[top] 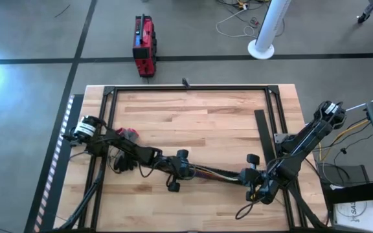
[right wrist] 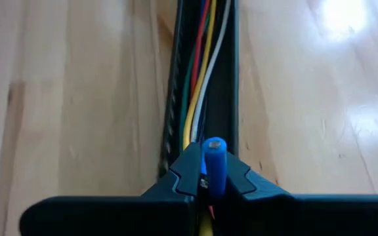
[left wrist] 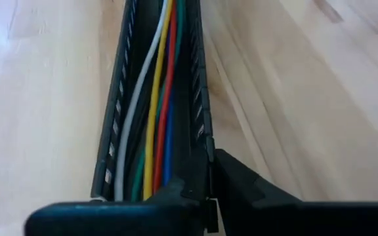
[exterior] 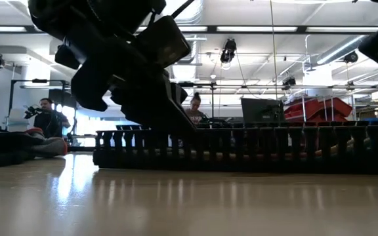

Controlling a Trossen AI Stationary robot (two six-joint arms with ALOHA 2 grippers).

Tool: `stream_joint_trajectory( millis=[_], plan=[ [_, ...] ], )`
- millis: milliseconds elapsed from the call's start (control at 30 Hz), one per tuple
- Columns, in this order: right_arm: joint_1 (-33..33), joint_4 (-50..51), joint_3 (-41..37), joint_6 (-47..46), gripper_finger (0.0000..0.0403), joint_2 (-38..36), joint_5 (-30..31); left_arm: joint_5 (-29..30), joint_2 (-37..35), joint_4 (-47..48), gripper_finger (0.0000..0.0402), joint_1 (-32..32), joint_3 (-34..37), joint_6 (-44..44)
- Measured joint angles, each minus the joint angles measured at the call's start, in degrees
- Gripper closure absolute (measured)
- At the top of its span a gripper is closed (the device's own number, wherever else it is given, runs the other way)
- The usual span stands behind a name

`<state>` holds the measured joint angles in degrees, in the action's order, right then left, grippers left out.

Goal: Ziptie cables
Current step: Put the zip-tied cable wires into the black cable duct

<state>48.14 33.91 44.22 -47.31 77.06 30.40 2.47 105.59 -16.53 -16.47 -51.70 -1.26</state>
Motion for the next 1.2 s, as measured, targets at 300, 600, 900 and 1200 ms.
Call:
stream_joint_trajectory(
  millis=[300, 600, 900, 1200],
  plan=[
    [0.7, -0.57, -2.2, 3.62, 0.04, 0.0, -0.24, -3.07, -2.24, 5.05, 0.0399, 0.0, 0.09, 0.09],
    [0.73, -4.58, -5.75, 1.72, 0.0371, 0.0, 3.71, -3.24, -2.34, 4.98, 0.04, 0.15, 0.09, -5.56],
    [0.22, -3.45, -3.41, -2.64, 0.0248, -0.5, 1.61, -3.24, -2.44, 4.58, 0.0397, 0.24, 0.09, -6.77],
    [2.69, 7.83, 3.76, -13.67, 0.0227, -0.7, -7.26, -3.2, -2.48, 4.63, 0.0397, 0.35, 0.1, -7.93]
  ],
)
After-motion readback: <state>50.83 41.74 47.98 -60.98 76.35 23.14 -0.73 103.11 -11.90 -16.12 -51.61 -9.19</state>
